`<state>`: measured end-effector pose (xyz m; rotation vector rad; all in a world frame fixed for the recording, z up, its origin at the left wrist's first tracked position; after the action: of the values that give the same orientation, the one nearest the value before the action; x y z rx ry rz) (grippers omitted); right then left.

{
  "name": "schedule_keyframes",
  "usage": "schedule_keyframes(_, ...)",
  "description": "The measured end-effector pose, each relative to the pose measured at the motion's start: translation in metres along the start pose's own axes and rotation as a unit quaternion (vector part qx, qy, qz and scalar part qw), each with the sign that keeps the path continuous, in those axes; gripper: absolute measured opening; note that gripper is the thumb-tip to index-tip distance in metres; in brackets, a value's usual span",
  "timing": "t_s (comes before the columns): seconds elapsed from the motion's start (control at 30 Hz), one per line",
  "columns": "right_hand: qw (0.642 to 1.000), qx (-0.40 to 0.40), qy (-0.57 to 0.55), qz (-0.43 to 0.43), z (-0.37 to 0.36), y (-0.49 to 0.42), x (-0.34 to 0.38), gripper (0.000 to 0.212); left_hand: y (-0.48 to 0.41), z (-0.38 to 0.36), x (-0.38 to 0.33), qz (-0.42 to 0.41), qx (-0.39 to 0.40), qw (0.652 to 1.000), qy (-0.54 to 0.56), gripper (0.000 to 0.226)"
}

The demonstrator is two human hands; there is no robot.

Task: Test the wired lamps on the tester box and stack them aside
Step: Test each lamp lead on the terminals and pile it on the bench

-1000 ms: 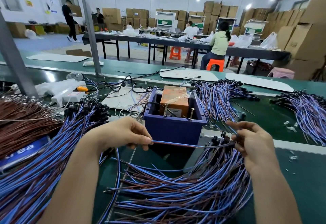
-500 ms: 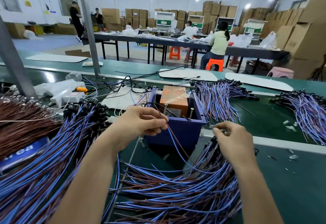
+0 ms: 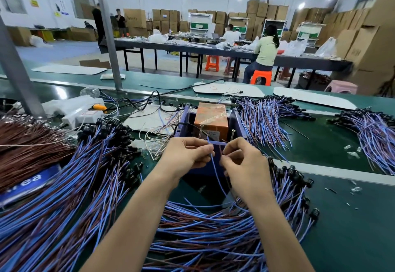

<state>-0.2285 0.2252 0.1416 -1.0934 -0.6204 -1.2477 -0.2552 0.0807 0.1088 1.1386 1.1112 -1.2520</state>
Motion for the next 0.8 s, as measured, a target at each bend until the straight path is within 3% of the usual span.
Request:
schedule_keyframes(0.3,0.995,0.011,0.063,-0.081,0.007,-0.002,-0.023,0.017,-0.004,0.011,0.019,0.047,-0.041,0.998,-0.002,0.012)
schedule_keyframes(0.8,0.989,0.024,0.081,-0.121,0.008,0.0,-0.026,0.012,-0.008,0.015,0.023,0.058,-0.039,0.998,0.001,0.013)
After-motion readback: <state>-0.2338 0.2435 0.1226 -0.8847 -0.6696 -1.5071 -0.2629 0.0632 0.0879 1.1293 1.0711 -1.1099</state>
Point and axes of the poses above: each hand's wrist, its own y-axis away from the middle knuckle, its own z-axis out of the back of the hand, x = y × z, the point moved 10 cm from there along -y, towards the middle knuckle, and after that the axes turned 9 degrees about -y, right-handed, at the moved point
